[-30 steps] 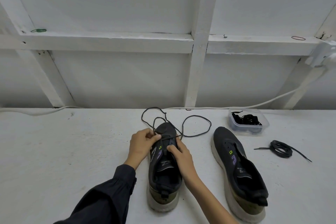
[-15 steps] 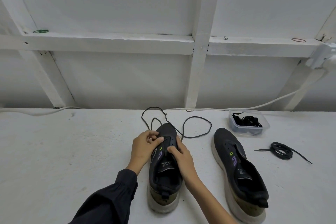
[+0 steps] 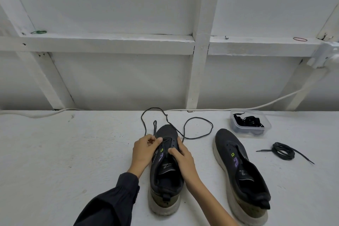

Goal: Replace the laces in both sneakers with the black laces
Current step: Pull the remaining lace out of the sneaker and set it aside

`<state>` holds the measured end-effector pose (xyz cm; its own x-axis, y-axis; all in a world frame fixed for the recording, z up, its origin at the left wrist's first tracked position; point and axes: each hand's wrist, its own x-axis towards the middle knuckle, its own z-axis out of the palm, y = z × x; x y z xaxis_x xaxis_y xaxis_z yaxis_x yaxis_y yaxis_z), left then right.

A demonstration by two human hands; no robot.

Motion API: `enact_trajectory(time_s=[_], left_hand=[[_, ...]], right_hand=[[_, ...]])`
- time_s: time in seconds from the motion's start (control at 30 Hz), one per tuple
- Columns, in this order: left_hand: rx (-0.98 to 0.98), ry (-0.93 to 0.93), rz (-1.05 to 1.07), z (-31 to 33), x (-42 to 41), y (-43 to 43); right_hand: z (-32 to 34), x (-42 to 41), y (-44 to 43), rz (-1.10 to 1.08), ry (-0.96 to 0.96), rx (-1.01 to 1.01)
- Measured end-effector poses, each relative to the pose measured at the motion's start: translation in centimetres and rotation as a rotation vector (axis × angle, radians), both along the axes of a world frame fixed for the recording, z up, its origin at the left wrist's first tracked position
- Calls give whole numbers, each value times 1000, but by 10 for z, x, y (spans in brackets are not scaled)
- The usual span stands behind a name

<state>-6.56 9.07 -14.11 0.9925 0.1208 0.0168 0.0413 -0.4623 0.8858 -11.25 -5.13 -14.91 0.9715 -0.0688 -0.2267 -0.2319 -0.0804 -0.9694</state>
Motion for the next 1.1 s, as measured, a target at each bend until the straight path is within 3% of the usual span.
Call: enact_trajectory(time_s=[0.37,0.8,1.1], left_hand=[[-150,-81,71,1,-7,-6],[-84,-102,110,-7,-4,-13],[-150,-156,69,-6,-12,-11]], right_hand=[[-5,2,0,-1,-1,5],[-6,4,1,0,17,22],[-5,3,1,-2,7,10]])
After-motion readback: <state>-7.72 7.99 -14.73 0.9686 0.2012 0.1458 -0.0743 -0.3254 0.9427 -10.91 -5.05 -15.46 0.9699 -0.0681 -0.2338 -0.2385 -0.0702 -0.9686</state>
